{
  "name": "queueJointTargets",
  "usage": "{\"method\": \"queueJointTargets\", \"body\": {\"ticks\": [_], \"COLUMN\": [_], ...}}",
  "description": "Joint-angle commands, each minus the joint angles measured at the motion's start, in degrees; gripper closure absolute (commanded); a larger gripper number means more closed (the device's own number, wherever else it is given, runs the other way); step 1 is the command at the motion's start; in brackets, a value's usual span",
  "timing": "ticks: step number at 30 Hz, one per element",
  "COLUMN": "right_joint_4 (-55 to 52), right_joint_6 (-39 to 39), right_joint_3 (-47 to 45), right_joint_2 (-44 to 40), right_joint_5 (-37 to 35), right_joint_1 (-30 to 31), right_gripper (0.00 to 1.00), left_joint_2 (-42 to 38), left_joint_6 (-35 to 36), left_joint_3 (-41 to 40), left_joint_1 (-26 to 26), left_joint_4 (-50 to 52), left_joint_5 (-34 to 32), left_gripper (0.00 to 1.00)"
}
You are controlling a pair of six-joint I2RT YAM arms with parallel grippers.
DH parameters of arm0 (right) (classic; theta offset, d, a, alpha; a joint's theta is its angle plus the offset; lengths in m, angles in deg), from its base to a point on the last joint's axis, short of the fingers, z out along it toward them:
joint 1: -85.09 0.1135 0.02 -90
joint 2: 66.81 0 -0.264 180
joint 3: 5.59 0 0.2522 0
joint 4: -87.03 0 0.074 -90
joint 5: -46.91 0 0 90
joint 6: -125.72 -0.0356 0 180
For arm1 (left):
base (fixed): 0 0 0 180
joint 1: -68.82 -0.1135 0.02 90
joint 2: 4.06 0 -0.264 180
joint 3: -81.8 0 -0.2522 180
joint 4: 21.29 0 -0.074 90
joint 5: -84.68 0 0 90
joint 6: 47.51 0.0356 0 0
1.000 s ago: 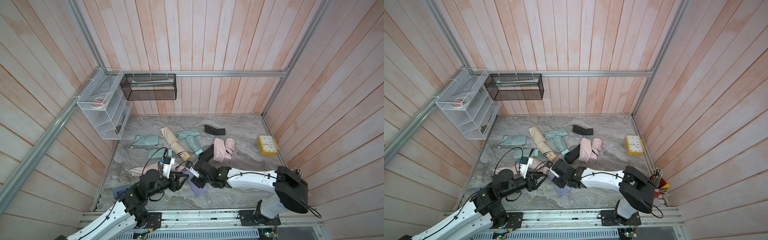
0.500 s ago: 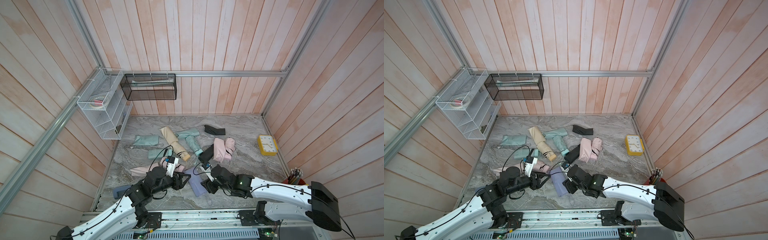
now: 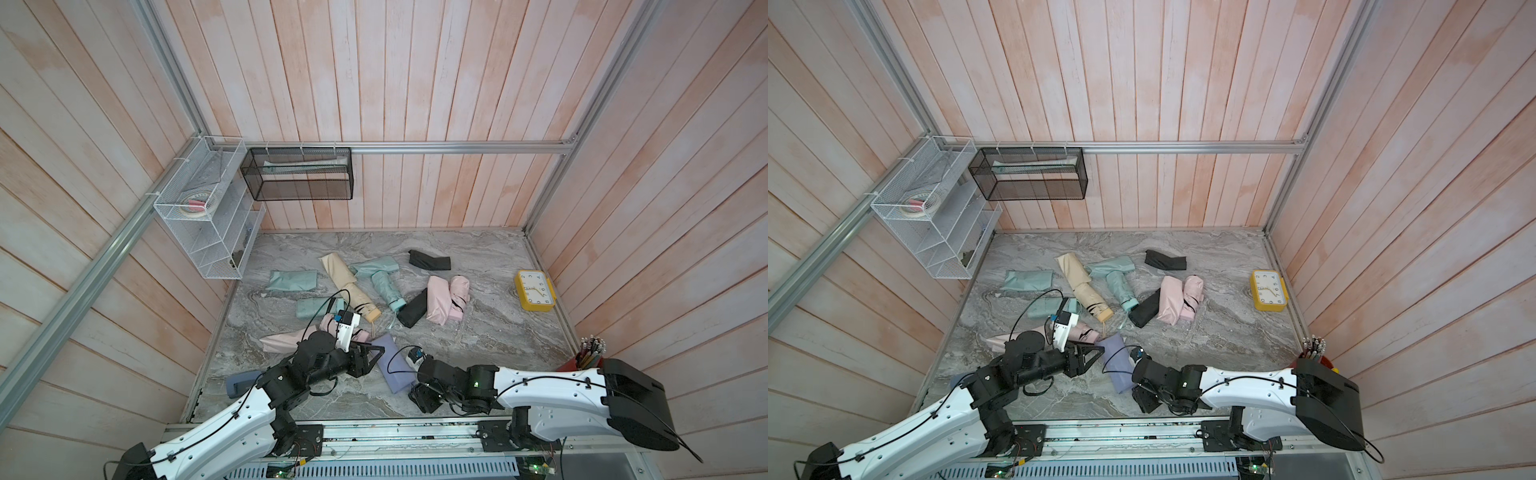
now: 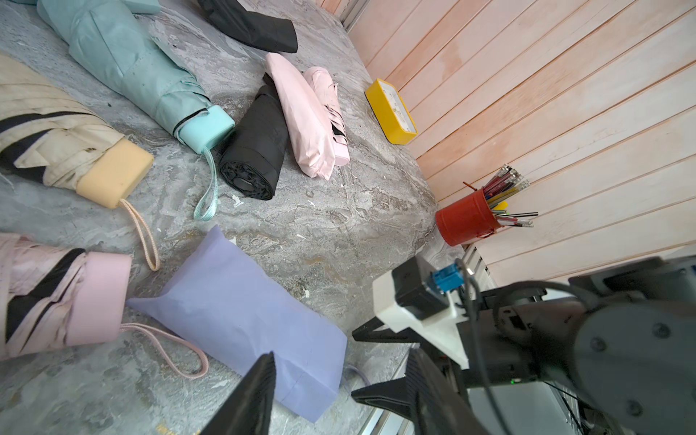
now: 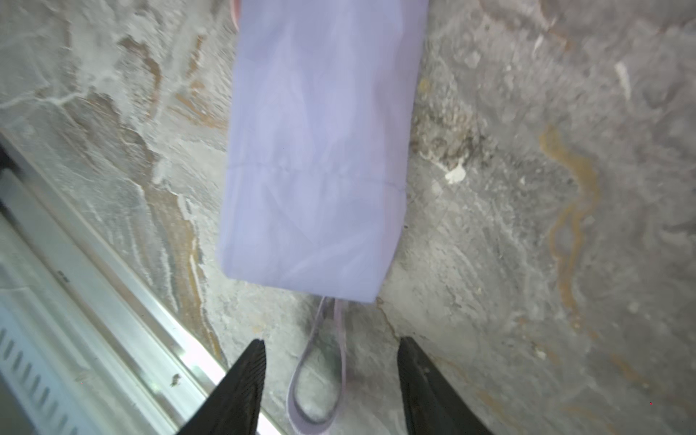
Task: Take umbrellas out of sleeves
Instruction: Take out the umbrella from the umbrella sleeve.
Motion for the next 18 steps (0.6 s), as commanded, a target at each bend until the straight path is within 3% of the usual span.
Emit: {"method": "queueJointTargets", "body": {"ticks": [1, 5, 9, 13, 18], "right_joint_4": [-4.67, -7.98, -9.92, -11.45, -12.35], "right_joint_6": [-6.03, -9.58, -12.65, -15.22, -16.89], "right_joint_3": [2.56, 5.23, 6.47, 5.91, 3.1], "right_joint_2": [3.27, 7.6, 10.09, 9.33, 5.14], "right_joint_5": [-4.45, -7.16, -8.33, -9.03, -11.13], "right_joint_1": [2.23, 5.52, 7.29, 7.58, 7.32], "right_gripper": [0.43, 0.52, 0.67, 0.77, 0.81], "left_joint_2": [-0.8, -1.17, -1.48, -1.52, -1.72], "left_joint_6": [0.08, -0.03, -0.08, -0.03, -0.32], "left_joint_3": [-1.17, -1.61, -1.7, -1.89, -2.46], "left_joint_1": [-0.23, -0.23, -0.23, -0.23, -0.23], "left_joint_4": [-1.41, -1.24, -1.15, -1.24, -1.89], "left_joint_5": [0.06, -0.04, 0.03, 0.13, 0.41], "left_gripper": [0.41, 0.41, 0.41, 0.41, 0.41]}}
